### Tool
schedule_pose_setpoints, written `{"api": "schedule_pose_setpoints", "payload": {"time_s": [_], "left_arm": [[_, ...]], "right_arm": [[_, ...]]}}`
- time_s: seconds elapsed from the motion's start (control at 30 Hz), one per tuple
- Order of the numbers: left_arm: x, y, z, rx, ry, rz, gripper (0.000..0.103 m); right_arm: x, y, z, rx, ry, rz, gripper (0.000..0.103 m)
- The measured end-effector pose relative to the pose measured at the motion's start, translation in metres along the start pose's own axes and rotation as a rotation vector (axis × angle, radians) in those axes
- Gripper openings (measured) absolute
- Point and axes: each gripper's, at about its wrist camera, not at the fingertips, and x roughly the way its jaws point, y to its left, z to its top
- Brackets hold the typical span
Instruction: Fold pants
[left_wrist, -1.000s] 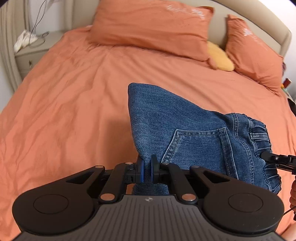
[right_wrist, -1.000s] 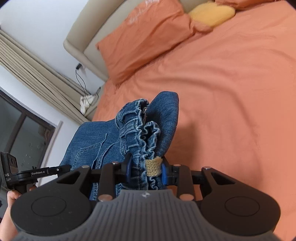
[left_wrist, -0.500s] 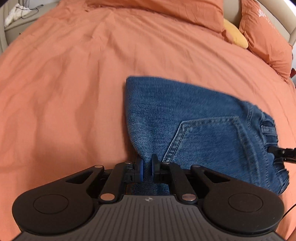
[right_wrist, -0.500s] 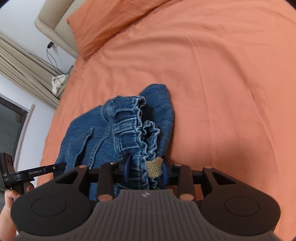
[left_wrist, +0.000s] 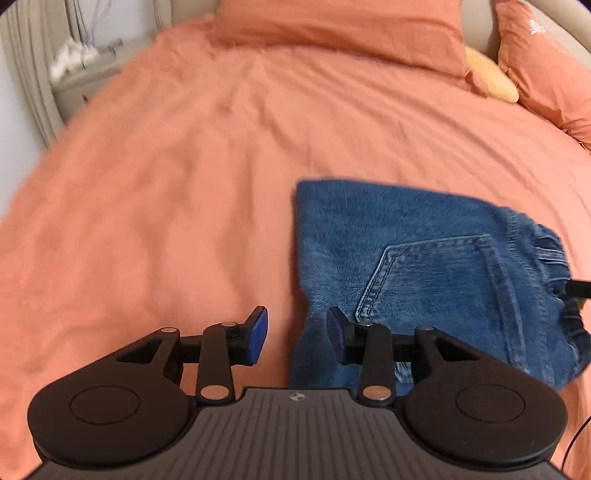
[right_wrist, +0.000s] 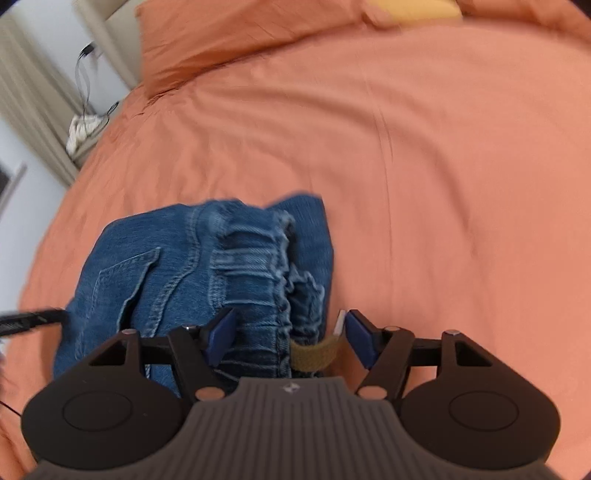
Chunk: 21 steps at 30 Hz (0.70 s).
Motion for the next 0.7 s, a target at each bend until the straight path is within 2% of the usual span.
{"api": "schedule_pose_setpoints", "payload": {"time_s": [0.2, 0.4, 0.53, 0.63, 0.67, 0.7], "left_arm": [[-0.102, -0.027, -0.013, 0.073, -0.177, 0.074, 0.051], [-0.195, -0.072, -0.038, 0.143, -0.341, 0.131, 0.06], [-0.245, -0.097, -0.063, 0.151, -0.448, 0.148, 0.075], [-0.275, -0.119, -0.085, 0.172, -0.522, 0.192, 0.079], [-0.284, -0.126, -0.094, 0.182, -0.552, 0.209, 0.088], [-0.292, -0.132, -0.101, 0.184, -0.575, 0.231, 0.091]], "right_arm": [[-0.08, 0.041, -0.007, -0.232, -0.145, -0.031, 0.068], [-0.184, 0.077, -0.036, -0.379, -0.358, -0.04, 0.08], [-0.252, 0.089, -0.069, -0.423, -0.482, -0.025, 0.087], [-0.296, 0.091, -0.098, -0.429, -0.551, -0.017, 0.093], [-0.31, 0.091, -0.109, -0.428, -0.576, -0.016, 0.094], [-0.322, 0.09, -0.12, -0.429, -0.598, -0.016, 0.097]]}}
